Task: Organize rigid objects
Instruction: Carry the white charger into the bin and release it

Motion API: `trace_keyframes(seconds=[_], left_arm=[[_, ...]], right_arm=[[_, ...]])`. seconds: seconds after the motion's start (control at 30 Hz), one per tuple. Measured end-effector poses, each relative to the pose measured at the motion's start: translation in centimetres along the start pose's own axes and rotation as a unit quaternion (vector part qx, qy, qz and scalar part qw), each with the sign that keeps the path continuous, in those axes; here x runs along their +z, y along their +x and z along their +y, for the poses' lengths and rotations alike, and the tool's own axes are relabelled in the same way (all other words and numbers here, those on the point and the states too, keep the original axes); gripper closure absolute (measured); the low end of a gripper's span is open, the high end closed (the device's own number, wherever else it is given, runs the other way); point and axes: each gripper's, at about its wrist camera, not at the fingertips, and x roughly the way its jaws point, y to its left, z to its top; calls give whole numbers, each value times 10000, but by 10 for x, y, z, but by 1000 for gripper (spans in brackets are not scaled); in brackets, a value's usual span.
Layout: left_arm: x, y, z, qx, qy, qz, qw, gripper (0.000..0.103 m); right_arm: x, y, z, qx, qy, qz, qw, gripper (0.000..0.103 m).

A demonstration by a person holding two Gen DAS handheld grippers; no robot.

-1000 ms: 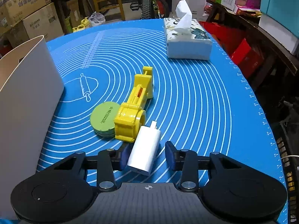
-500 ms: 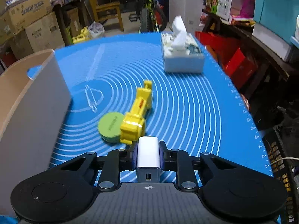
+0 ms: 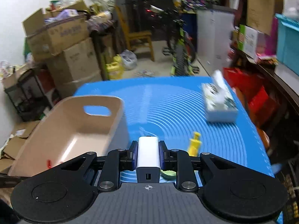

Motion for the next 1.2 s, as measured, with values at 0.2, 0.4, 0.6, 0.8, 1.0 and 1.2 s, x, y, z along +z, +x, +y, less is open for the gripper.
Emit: trace_keyframes(seconds=[0.2, 0.4, 0.6, 0.8, 1.0, 1.2], left_arm=[[0, 0, 0, 1, -1, 0, 10000, 97], [0, 0, 0, 2, 2, 0, 10000, 97], [0, 0, 0, 2, 2, 0, 10000, 97], [0, 0, 0, 2, 0, 1, 10000, 97], [0, 0, 0, 2, 0, 1, 10000, 97], [0, 2, 0, 12, 10, -1, 10000, 97]], right_arm=[[13, 6, 45, 398, -331, -69, 9986, 71], [12, 21, 97, 722, -838, 77, 9938, 71], [-2, 46, 133, 851, -1183, 478, 9882, 71], [-18, 68, 154, 822, -1435, 950, 9816, 71], [-33, 86, 158, 648, -1568, 1439, 9749, 71], [-31, 95, 156, 633, -1582, 1804, 9687, 69]])
